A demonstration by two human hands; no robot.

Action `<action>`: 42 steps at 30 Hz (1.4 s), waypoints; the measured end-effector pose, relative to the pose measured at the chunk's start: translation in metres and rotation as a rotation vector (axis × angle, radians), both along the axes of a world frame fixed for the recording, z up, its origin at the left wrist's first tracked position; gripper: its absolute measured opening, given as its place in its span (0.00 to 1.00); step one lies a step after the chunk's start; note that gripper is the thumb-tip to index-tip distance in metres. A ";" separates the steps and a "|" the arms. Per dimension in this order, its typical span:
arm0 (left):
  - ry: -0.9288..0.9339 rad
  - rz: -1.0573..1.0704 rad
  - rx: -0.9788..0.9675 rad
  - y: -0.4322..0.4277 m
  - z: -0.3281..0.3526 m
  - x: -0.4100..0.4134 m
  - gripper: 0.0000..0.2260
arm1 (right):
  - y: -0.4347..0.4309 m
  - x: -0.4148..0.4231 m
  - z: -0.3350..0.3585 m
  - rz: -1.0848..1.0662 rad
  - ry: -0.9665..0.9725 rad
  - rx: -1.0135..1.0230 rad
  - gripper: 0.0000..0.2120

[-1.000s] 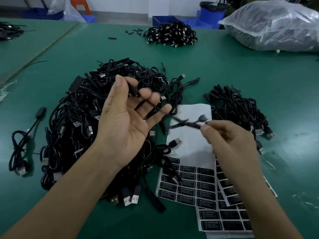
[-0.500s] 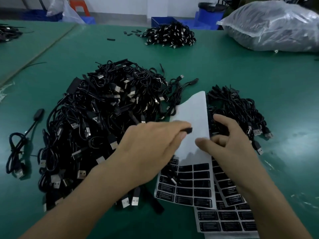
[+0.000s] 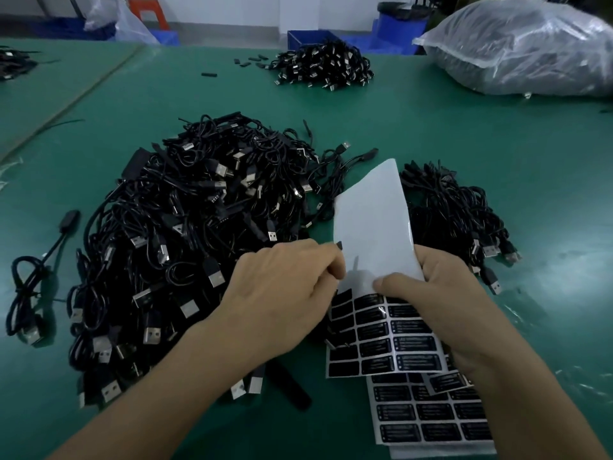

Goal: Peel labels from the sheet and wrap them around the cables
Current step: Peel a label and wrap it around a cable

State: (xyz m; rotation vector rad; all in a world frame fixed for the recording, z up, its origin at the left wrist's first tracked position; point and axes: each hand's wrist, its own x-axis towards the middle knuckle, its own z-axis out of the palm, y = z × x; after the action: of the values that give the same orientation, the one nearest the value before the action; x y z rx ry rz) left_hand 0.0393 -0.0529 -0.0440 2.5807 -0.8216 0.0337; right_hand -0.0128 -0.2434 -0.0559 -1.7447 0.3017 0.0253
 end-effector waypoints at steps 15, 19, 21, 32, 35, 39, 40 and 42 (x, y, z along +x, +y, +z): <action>0.017 0.053 0.052 -0.003 -0.012 0.002 0.12 | 0.000 0.003 -0.002 -0.009 0.132 0.219 0.10; 0.008 0.059 0.058 -0.003 -0.013 0.002 0.13 | 0.001 0.003 -0.003 -0.019 0.160 0.202 0.13; 0.000 0.060 0.061 -0.003 -0.012 0.001 0.14 | 0.001 0.003 -0.006 -0.030 0.184 0.199 0.16; 0.021 0.063 0.094 -0.003 -0.011 0.002 0.11 | 0.003 0.003 -0.006 -0.074 0.234 0.229 0.16; 0.037 0.054 0.098 -0.002 -0.011 0.003 0.10 | 0.003 0.002 -0.005 -0.063 0.225 0.243 0.15; 0.045 0.044 0.100 -0.002 -0.009 0.003 0.09 | 0.003 0.003 -0.006 -0.065 0.223 0.249 0.15; 0.046 0.043 0.100 -0.002 -0.009 0.003 0.09 | 0.003 0.003 -0.006 -0.062 0.223 0.248 0.15; 0.050 0.039 0.097 -0.002 -0.008 0.003 0.08 | 0.003 0.003 -0.005 -0.055 0.217 0.245 0.15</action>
State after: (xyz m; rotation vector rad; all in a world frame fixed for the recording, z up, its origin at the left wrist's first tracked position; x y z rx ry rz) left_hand 0.0421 -0.0550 -0.0520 2.6770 -0.7727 -0.0600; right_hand -0.0099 -0.2402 -0.0609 -1.4916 0.4849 0.2047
